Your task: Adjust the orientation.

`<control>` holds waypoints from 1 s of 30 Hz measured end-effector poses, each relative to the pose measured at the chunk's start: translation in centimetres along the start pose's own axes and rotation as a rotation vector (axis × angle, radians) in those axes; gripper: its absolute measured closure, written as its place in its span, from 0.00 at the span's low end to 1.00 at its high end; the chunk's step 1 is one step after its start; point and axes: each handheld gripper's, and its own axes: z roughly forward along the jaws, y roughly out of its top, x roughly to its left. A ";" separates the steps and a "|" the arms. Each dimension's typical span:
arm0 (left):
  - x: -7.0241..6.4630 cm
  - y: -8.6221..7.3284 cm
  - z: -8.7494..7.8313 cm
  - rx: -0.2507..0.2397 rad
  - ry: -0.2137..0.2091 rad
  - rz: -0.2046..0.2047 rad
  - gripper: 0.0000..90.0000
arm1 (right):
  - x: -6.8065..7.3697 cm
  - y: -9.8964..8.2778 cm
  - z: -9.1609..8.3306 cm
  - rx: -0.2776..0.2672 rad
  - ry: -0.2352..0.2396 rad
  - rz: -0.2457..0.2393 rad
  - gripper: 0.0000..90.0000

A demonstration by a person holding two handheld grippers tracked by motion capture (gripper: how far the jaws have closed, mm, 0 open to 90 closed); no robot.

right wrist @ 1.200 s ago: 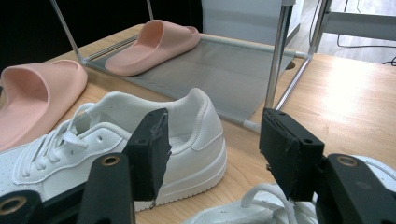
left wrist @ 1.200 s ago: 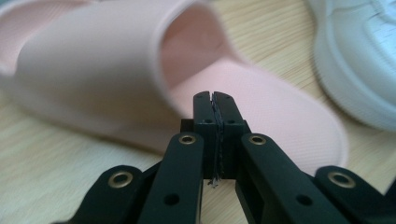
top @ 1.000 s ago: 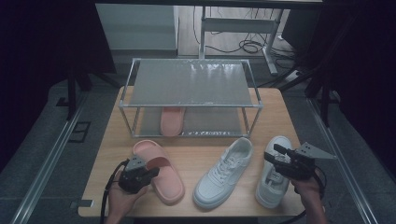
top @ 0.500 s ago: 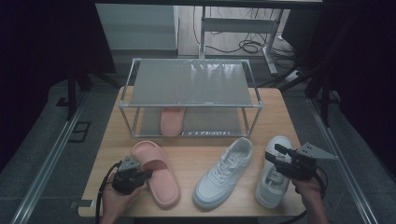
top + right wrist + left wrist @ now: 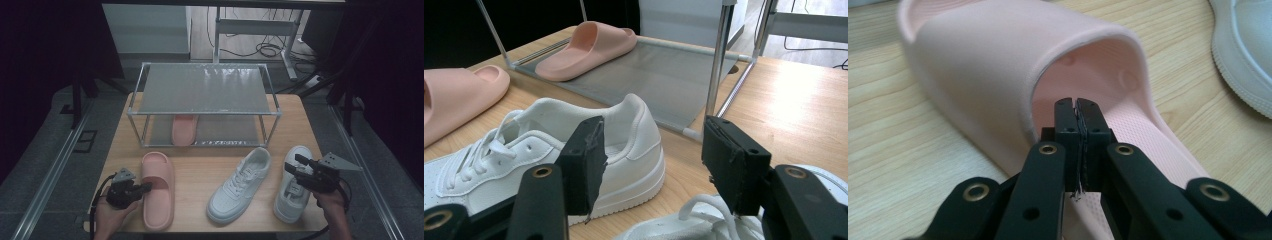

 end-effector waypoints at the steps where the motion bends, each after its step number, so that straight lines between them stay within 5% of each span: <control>1: 0.2 0.0 -0.1 0.001 -0.002 -0.003 0.99 | 0.0 0.0 0.0 0.000 0.000 0.001 0.48; 9: 1.6 -0.2 -0.5 -0.013 -0.017 -0.023 0.99 | 0.0 0.0 0.1 0.002 0.000 0.000 0.48; 17: 1.4 -0.1 -1.6 -0.031 -0.037 -0.015 0.99 | 0.0 0.0 0.1 0.003 -0.001 0.002 0.48; 22: 1.6 0.0 -3.3 -0.076 -0.003 -0.026 0.99 | -0.1 -0.1 0.0 0.001 -0.002 0.004 0.48; 30: 3.2 0.7 -3.7 -0.100 0.050 -0.064 0.99 | -0.2 0.1 -0.4 -0.010 -0.007 0.007 0.48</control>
